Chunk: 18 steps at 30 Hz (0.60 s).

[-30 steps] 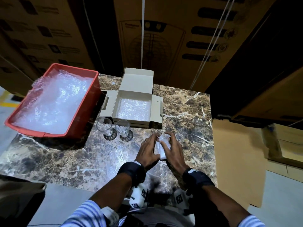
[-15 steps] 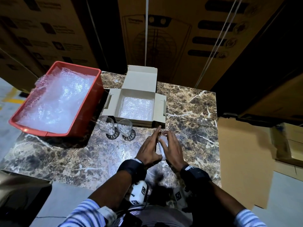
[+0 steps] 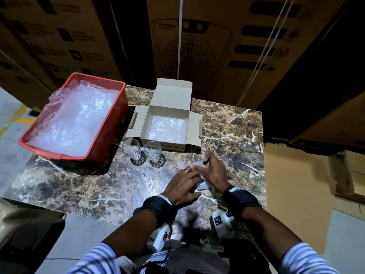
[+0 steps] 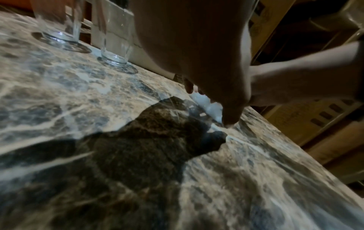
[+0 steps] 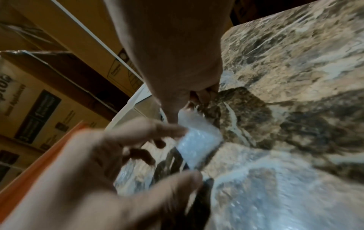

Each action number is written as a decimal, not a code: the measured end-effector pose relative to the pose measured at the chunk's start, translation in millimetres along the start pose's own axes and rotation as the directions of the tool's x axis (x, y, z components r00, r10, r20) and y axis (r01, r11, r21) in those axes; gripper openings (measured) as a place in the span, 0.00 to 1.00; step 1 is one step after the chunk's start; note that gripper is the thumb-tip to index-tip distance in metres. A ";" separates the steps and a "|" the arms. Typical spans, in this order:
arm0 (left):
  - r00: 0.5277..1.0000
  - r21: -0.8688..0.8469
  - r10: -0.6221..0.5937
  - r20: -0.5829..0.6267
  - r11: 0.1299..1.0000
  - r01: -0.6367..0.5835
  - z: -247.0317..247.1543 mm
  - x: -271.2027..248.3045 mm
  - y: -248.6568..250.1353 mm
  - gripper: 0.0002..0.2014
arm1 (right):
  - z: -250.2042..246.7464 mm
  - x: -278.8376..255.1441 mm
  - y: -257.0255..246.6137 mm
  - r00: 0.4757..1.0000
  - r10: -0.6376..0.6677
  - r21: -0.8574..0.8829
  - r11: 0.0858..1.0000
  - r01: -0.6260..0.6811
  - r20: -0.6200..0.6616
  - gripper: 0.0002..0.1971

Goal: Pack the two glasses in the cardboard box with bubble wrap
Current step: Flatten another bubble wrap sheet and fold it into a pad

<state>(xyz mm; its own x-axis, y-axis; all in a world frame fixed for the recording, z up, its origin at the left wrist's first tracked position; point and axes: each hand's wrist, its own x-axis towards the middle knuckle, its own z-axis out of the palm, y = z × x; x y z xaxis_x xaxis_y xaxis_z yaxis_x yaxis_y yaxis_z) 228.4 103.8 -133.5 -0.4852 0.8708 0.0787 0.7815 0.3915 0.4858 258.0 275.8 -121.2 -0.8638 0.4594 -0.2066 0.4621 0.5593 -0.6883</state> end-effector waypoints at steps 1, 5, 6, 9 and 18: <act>1.000 0.036 -0.016 0.024 0.999 0.015 2.8 -1.6 -1.4 0.22 | -2.1 1.7 -1.3 0.999 0.045 0.061 0.997 -0.046 0.014 0.26; 0.996 0.137 -0.067 0.050 0.989 0.060 6.1 -6.1 1.4 0.23 | -5.7 10.4 -5.2 0.972 0.198 0.313 0.922 -0.229 0.128 0.25; 0.996 0.143 -0.081 0.045 0.987 0.074 6.5 -6.1 3.4 0.23 | -5.1 10.4 -6.1 0.962 0.228 0.364 0.892 -0.268 0.150 0.25; 0.992 0.162 -0.117 0.035 0.981 0.110 7.6 -3.8 5.3 0.24 | -6.4 5.3 -11.7 0.959 0.254 0.457 0.843 -0.282 0.123 0.20; 0.988 0.114 -0.141 -0.058 0.983 0.147 20.3 -9.1 8.5 0.15 | -12.6 -11.7 -3.7 0.983 -0.081 0.121 0.991 0.061 0.167 0.09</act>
<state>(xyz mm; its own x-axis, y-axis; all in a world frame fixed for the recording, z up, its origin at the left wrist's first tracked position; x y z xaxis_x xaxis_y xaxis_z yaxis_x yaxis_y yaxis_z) 247.5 105.2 -147.7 -0.6124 0.7883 0.0596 0.7414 0.5466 0.3893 268.9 277.0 -107.5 -0.9198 0.2908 -0.2636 0.3808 0.4988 -0.7786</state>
